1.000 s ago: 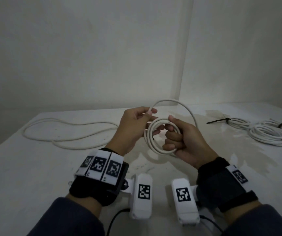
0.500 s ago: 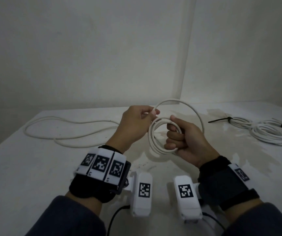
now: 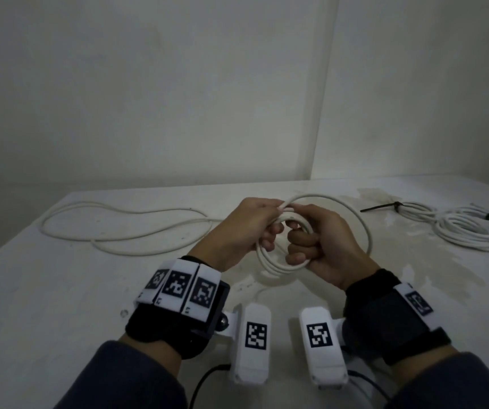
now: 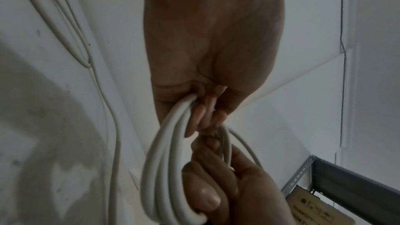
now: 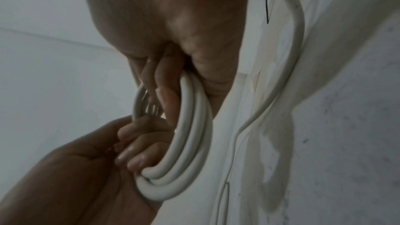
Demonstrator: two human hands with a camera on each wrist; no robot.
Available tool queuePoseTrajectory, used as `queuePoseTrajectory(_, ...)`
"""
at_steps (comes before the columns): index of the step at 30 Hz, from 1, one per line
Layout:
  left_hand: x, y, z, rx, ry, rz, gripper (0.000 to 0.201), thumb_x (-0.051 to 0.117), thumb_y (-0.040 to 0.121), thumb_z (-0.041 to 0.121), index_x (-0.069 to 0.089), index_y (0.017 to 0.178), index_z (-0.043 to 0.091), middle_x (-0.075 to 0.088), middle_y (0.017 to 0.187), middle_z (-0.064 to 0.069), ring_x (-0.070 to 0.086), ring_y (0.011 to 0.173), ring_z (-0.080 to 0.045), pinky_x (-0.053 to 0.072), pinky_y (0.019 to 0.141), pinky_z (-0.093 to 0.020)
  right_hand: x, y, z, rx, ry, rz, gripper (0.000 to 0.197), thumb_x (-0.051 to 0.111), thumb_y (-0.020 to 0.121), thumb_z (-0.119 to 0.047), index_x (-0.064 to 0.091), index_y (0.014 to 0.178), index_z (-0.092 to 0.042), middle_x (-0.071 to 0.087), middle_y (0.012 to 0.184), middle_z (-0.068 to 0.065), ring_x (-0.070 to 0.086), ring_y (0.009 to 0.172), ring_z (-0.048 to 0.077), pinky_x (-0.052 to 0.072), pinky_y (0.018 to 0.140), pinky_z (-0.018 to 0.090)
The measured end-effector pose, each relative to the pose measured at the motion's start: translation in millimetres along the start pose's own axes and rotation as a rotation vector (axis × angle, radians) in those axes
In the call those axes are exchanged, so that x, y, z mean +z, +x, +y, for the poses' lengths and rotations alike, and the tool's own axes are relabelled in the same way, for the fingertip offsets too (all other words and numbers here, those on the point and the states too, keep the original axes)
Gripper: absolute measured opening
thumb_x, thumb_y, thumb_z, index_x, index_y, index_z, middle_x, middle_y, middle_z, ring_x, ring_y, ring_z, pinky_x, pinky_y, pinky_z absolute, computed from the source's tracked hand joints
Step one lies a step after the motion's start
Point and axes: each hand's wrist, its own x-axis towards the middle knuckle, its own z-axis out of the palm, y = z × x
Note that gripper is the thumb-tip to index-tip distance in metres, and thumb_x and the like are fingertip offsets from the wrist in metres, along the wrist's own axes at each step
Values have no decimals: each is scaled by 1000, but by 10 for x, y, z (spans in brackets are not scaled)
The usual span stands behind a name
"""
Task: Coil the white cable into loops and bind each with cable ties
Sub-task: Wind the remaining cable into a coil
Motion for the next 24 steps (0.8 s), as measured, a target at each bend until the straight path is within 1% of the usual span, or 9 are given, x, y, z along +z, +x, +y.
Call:
queuePoseTrajectory(2,8,-10,6,29,70,-27,31,47,100,24,64,110,1,40,55,6,32,44,-5,30,44,-17,-8,9,-4,-8,53,-7,35,34,94,-22,49,64,-12,19,38,-6,14,30,7,22,40,17)
queuePoseTrajectory(6,-49,-7,26,148,324,84,26,52,97,21,69,107,3,47,65,3,42,53,-6,39,51,-20,24,51,19,-50,89,-5,32,35,97,-22,55,78,-7,35,43,0,31,33,11,36,48,25)
queuePoseTrajectory(9,-163,33,21,222,444,290,26,51,97,22,71,100,4,53,65,3,47,58,-11,41,61,-26,38,64,41,-123,-148,73,31,42,100,-27,66,92,-10,69,81,10,66,70,19,48,73,29)
queuePoseTrajectory(12,-312,42,23,232,642,442,27,49,98,25,68,100,5,61,79,-3,55,76,-20,37,67,-27,24,12,16,-276,-556,137,16,56,94,-27,70,99,-22,72,108,-1,67,99,12,47,84,26)
queuePoseTrajectory(14,-369,44,19,208,788,434,28,47,99,25,66,104,6,66,96,-7,58,89,-22,36,69,-26,18,-37,-26,-331,-600,86,14,59,93,-22,73,94,-20,74,100,-1,69,97,14,50,85,30)
queuePoseTrajectory(16,-394,56,10,197,885,400,29,45,99,25,66,105,5,66,102,-10,59,95,-25,36,71,-27,44,-119,-77,-275,-594,-99,17,59,93,-22,74,94,-14,75,100,4,69,97,19,52,85,33)
queuePoseTrajectory(19,-443,51,18,163,925,333,26,45,98,22,65,85,13,62,84,-8,57,85,-28,35,63,-21,111,-239,-145,-214,-399,-341,22,64,88,-27,74,97,-10,73,106,13,69,96,25,54,78,30)
queuePoseTrajectory(21,-452,13,48,160,933,295,27,46,99,23,61,77,18,56,75,-1,52,75,-22,30,54,-16,130,-248,-189,-312,-214,-312,30,67,79,-26,72,105,-14,72,107,12,68,91,20,54,74,26)
queuePoseTrajectory(24,-429,-13,83,187,910,230,25,47,99,25,67,100,9,62,95,-3,53,85,-16,34,64,-24,102,-170,-195,-473,-198,-41,45,69,80,-20,59,124,-20,72,91,7,61,70,12,47,57,21)
